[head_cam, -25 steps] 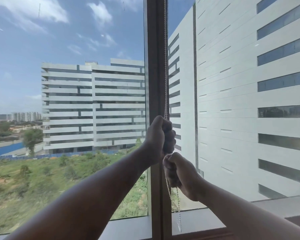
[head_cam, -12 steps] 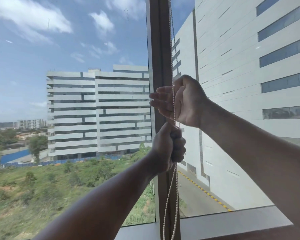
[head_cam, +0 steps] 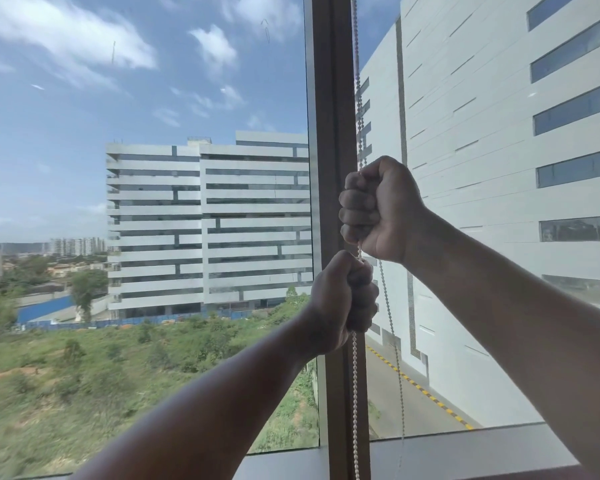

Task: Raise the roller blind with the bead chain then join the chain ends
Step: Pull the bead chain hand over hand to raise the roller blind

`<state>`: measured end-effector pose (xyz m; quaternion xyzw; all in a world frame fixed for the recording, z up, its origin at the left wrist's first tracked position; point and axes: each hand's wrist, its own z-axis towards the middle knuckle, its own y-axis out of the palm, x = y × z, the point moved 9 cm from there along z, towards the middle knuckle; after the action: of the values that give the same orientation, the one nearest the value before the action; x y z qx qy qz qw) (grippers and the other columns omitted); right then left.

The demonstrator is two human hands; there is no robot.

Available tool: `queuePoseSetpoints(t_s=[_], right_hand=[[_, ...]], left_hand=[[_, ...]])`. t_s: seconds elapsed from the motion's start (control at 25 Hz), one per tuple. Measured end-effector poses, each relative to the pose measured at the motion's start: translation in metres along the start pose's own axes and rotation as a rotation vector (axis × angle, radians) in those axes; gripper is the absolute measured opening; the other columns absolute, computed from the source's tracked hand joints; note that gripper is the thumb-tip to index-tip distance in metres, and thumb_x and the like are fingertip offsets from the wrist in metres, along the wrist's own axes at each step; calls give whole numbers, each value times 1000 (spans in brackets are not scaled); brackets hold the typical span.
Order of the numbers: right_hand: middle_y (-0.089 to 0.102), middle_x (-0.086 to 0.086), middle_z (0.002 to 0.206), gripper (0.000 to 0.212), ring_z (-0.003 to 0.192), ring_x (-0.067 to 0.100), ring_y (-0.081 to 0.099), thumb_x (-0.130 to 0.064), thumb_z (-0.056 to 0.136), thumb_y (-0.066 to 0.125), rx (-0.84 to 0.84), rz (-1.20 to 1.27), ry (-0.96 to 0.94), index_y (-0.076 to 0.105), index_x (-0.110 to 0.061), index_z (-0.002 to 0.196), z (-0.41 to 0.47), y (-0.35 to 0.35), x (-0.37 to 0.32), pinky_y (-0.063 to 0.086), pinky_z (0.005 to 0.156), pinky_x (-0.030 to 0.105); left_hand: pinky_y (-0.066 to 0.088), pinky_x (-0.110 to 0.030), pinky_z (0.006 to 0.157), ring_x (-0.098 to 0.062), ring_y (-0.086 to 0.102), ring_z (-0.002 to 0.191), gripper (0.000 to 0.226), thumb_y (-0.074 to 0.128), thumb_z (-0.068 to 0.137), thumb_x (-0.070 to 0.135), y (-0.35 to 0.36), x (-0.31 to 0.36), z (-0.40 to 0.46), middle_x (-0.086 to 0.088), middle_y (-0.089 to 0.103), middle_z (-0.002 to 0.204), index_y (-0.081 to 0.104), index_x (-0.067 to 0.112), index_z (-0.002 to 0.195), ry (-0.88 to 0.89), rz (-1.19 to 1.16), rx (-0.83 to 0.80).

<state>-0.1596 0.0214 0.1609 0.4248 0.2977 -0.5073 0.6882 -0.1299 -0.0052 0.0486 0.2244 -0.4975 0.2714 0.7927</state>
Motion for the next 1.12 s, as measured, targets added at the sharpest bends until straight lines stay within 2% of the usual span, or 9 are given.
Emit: queuePoseSetpoints(t_s=[0.2, 0.32, 0.44, 0.56, 0.72, 0.92, 1.0, 1.04, 1.12], right_hand=[[20, -3, 46, 24, 39, 15, 10, -21, 81, 34, 69, -55, -7, 18, -26, 64, -5, -21, 32, 7, 46, 26], [18, -2, 46, 26, 38, 14, 9, -21, 83, 34, 119, -83, 16, 17, -25, 63, -15, -43, 60, 5, 49, 28], [21, -2, 43, 34, 36, 14, 11, -21, 86, 33, 123, -78, 24, 25, -24, 53, -20, -53, 73, 8, 44, 23], [23, -2, 42, 36, 35, 14, 14, -21, 87, 34, 115, -66, 5, 28, -23, 51, -22, -55, 71, 16, 40, 19], [25, -4, 43, 39, 36, 14, 15, -29, 92, 39, 57, -95, 19, 29, -24, 54, -25, -43, 72, 16, 41, 21], [23, -3, 44, 36, 37, 14, 13, -26, 87, 38, 24, -73, 3, 26, -25, 54, -30, -27, 73, 9, 46, 28], [22, -2, 44, 37, 38, 14, 13, -28, 89, 38, 32, -82, -14, 26, -24, 54, -33, -30, 70, 8, 46, 29], [22, -2, 45, 38, 39, 14, 13, -29, 90, 39, 37, -91, -19, 26, -24, 55, -34, -32, 68, 8, 47, 30], [23, -3, 45, 36, 39, 15, 13, -31, 87, 42, 29, -115, -32, 27, -24, 55, -36, -35, 64, 9, 46, 30]], left_hand=[[9, -22, 44, -13, 9, 46, 26, 34, 88, 26, -9, -38, -4, 5, 17, 54, 15, 24, 72, -102, 34, -17], [18, -32, 52, -19, 32, 49, 23, 40, 86, 29, -11, -69, -16, -2, 38, 58, 35, 22, 65, -250, 85, -73], [40, -32, 67, -24, 67, 78, 33, 38, 98, 31, -18, -69, -25, -13, 74, 93, 66, 17, 89, -360, 417, -126], [43, -37, 85, -26, 68, 104, 33, 41, 101, 28, -37, -12, -11, -13, 74, 123, 67, 10, 111, -249, 795, 31], [53, -42, 88, -29, 71, 103, 40, 38, 93, 8, -28, 96, 17, -16, 78, 111, 65, 4, 121, 69, 390, 178], [54, -44, 93, -36, 75, 96, 42, 28, 100, 15, 15, 137, 40, -18, 79, 110, 57, 2, 128, 73, 26, 73], [49, -32, 68, -27, 71, 72, 39, 30, 100, 17, 25, 134, 41, -12, 78, 89, 63, 5, 114, 74, 4, 34], [35, -27, 56, -19, 58, 56, 35, 32, 98, 18, 27, 131, 41, -5, 69, 70, 66, 9, 98, 76, -17, 10], [11, -24, 49, -13, 22, 43, 27, 36, 92, 18, 29, 129, 43, 5, 31, 52, 48, 21, 68, 91, -94, 2]])
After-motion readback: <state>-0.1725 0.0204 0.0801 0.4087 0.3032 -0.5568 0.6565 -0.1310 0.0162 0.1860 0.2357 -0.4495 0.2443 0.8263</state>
